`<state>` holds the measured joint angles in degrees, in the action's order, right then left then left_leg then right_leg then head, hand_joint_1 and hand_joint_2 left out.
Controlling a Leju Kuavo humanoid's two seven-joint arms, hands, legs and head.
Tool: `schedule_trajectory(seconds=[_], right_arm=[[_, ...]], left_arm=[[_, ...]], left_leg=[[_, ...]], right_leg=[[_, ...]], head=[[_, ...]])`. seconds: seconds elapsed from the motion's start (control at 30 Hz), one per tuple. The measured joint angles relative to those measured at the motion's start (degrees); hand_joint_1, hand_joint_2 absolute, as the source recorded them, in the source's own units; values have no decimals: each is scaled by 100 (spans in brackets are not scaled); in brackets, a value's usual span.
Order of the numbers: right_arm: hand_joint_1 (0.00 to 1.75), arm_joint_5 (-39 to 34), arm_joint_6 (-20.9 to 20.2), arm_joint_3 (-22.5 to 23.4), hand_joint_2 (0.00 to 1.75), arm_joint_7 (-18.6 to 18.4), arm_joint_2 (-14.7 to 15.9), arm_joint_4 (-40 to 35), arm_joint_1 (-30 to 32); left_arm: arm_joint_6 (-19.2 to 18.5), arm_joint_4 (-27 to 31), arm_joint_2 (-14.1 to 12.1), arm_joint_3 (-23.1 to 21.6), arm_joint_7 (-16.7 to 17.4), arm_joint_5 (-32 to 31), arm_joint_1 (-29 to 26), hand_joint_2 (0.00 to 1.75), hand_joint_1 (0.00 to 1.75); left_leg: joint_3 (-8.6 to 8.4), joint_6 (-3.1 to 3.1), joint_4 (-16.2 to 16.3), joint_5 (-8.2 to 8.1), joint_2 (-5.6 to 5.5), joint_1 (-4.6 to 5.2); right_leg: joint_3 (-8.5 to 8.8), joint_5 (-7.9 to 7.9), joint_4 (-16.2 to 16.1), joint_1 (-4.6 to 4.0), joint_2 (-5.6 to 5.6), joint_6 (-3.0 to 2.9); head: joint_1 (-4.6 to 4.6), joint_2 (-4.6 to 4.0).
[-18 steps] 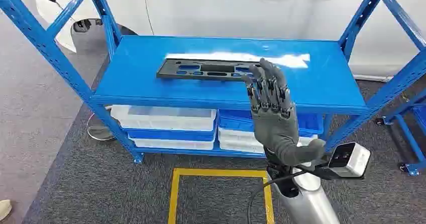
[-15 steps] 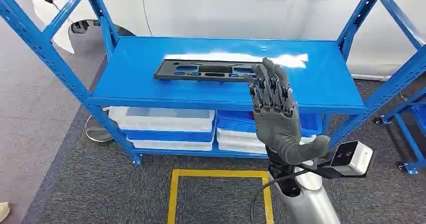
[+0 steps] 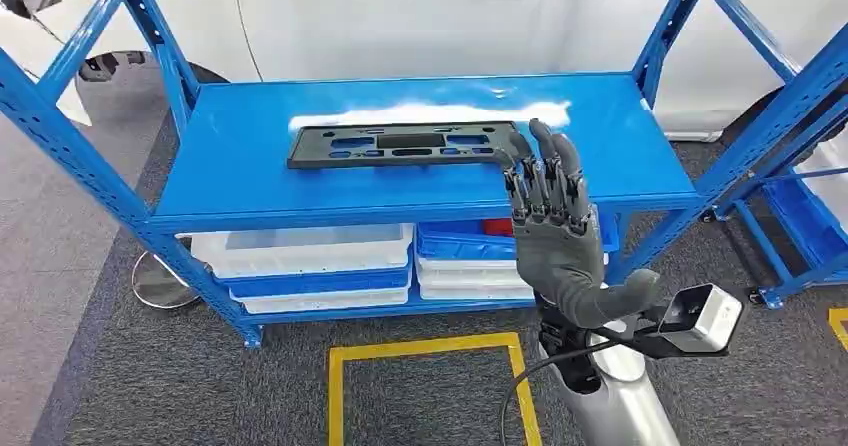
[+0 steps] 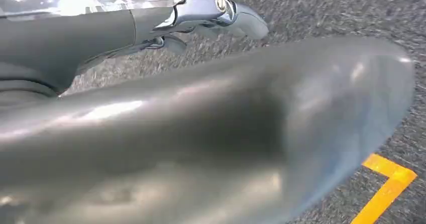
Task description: Take the parts from the cabinet and place them on the table.
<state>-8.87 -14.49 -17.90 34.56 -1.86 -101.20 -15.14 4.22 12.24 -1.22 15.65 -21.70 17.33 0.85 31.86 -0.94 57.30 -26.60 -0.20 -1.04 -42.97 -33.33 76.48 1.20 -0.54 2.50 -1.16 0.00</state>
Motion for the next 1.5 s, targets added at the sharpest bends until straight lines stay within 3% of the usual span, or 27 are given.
schedule_trajectory(seconds=[0.03, 0.07, 0.13, 0.17, 0.27, 0.37, 0.47, 0.5, 0.53, 0.57, 0.63, 0.7, 0.8, 0.87, 0.9, 0.93, 1.0, 1.03, 1.07, 1.13, 1.17, 1.2, 1.3, 1.37, 1.4, 1.47, 1.5], right_arm=[[0, 2, 48, 2, 0, 0, 0, 9, 5], [0, 4, 90, 4, 0, -9, 0, 13, 5], [0, 15, 144, 7, 0, -24, -2, 13, -1], [0, 15, 162, 7, 0, -53, -2, 13, -8], [0, 24, 236, -2, 0, -120, -11, 42, -13], [0, 83, 302, -15, 0, -168, -26, 70, -34], [0, 87, 380, -72, 0, -184, -39, 116, -41], [0, 85, 395, -85, 0, -184, -39, 129, -38], [0, 83, 406, -92, 0, -186, -39, 142, -35], [0, 83, 426, -94, 0, -184, -39, 149, -31], [0, 81, 430, -96, 0, -184, -39, 151, -33], [0, 81, 430, -98, 0, -186, -39, 157, -39], [0, 55, 439, -103, 0, -184, -39, 157, -37], [0, 46, 459, -103, 0, -184, -39, 157, -35], [0, 46, 461, -103, 0, -179, -39, 159, -42], [0, 42, 465, -103, 0, -175, -39, 164, -25], [0, 39, 472, -105, 0, -175, -35, 188, 21], [0, 39, 489, -105, 0, -175, -35, 199, 37], [0, 42, 500, -105, 0, -175, -33, 201, 41], [0, 42, 524, -105, 0, -175, -35, 201, 36], [0, 42, 529, -105, 0, -175, -35, 201, 34], [0, 42, 529, -107, 0, -177, -35, 205, 32], [0, 44, 529, -107, 0, -175, -33, 205, 37], [0, 44, 527, -109, 0, -175, -37, 203, 34], [0, 46, 527, -109, 0, -175, -37, 203, 21], [0, 48, 527, -109, 0, -177, -37, 216, 33], [0, 48, 529, -109, 0, -177, -37, 227, 36]], left_arm=[[0, 0, 0, 0, -4, -7, 3, 0, 0], [0, 0, 0, 0, -4, -40, 5, 0, 0], [4, 0, 2, 0, -2, -57, 10, 0, 0], [9, 0, 11, 0, -2, -72, 15, 0, 0], [20, 0, 9, 2, 2, -114, 13, 0, 0], [28, 0, -4, 4, -2, -142, 29, 0, 0], [28, -2, -24, 9, -4, -175, 28, 0, 0], [26, 0, -24, 9, -4, -186, 18, 0, 0], [26, 0, -24, 9, -4, -199, 8, 0, 0], [26, -2, -28, 9, -4, -204, 7, 0, 0], [24, 0, -52, 11, -4, -206, 13, 0, 0], [24, -7, -52, 11, -7, -206, 12, 0, 0], [22, -7, -55, 11, -9, -219, 24, 0, 0], [15, -7, -52, 13, -9, -223, 26, 0, 0], [15, -7, -52, 13, -9, -225, 33, 0, 0], [15, -7, -52, 13, -9, -240, 37, 0, 0], [15, -7, -52, 13, -9, -252, 35, 0, 0], [15, -7, -52, 13, -7, -267, 30, 0, 0], [20, -7, -52, 15, -7, -278, 26, 0, 0], [24, -7, -50, 15, -7, -295, 31, 0, 0], [24, -7, -48, 15, -6, -295, 30, 0, 0], [24, -7, -42, 15, -7, -297, 36, 0, 0], [26, -7, -42, 17, -6, -300, 36, 0, 0], [26, -7, -44, 20, -7, -302, 47, 0, 0], [28, -7, -44, 22, -7, -304, 46, 0, 0], [35, -7, -52, 35, -6, -304, 44, 0, 0], [35, -7, -52, 39, -4, -304, 43, 0, 0]], left_leg=[[-20, 4, 0, -13, 8, 7], [-51, 10, 0, -31, 14, 13], [-123, 35, 0, -75, 15, 27], [-128, 63, 10, -100, 14, 59], [-141, 158, -9, -134, 28, 38], [-121, 235, 160, -282, 36, 33], [616, 293, 1535, -862, 30, 25], [803, 302, 1807, -882, 30, 25], [840, 310, 1774, -755, 30, 22], [724, 310, 1434, -475, 30, 15], [279, 297, 382, 142, 30, -4], [114, 207, 42, 103, 7, 28], [133, 105, 61, 82, 7, 47], [68, 37, -9, 107, 13, 9], [63, 1, -11, 94, 18, 9], [58, -15, -11, 84, 19, 14], [47, -38, -9, 61, 20, 26], [28, -34, -9, 46, 18, 30], [-1, -26, -9, 25, 13, 33], [-85, -7, -9, -25, 11, 42], [-110, 12, -9, -54, 9, 43], [-92, 61, 27, -85, 8, 88], [-117, 147, -21, -101, 21, 49], [-144, 201, 56, -184, 17, 47], [6, 226, 377, -364, 17, 44], [526, 277, 1342, -767, 18, 32], [755, 292, 1716, -855, 18, 32]], right_leg=[[30, 147, -121, 0, 2, -10], [206, 402, -498, -2, 6, -33], [735, 918, -1576, -37, 37, -126], [869, 857, -1825, -76, 78, -171], [858, 839, -1856, -112, 61, -215], [983, 863, -1999, -47, 62, -311], [1021, 825, -1998, -55, 62, -362], [1028, 810, -1990, -55, 51, -359], [1047, 791, -1985, -54, 39, -356], [1082, 760, -1972, -51, 22, -339], [1161, 684, -1938, -47, 16, -305], [1156, 634, -1898, -89, -5, -239], [1170, 632, -1938, -79, -4, -154], [1146, 531, -1804, -56, 14, -97], [964, 331, -1446, -57, 21, -79], [665, 88, -890, -47, 23, -59], [181, -133, -71, -45, 23, -45], [109, -39, -41, -45, 23, -50], [188, 193, -291, -46, 23, -67], [620, 778, -1292, -53, 27, -132], [821, 945, -1794, -74, 53, -188], [867, 873, -1887, -120, 74, -213], [847, 856, -1868, -143, 42, -265], [956, 879, -1980, -84, 41, -314], [996, 863, -1998, -77, 55, -355], [1012, 839, -1994, -86, 54, -385], [1013, 827, -1988, -89, 52, -396]], head=[[-2, 0], [2, 0], [4, 0], [2, 0], [2, 0], [0, 0], [-4, 0], [-9, -2], [-7, 0], [-9, 0], [-9, -2], [-7, 0], [7, -2], [15, 0], [35, 0], [35, 0], [37, 0], [35, 0], [37, 0], [39, 0], [39, 0], [28, -2], [33, -2], [35, 0], [-7, 0], [2, 0], [4, 0]])
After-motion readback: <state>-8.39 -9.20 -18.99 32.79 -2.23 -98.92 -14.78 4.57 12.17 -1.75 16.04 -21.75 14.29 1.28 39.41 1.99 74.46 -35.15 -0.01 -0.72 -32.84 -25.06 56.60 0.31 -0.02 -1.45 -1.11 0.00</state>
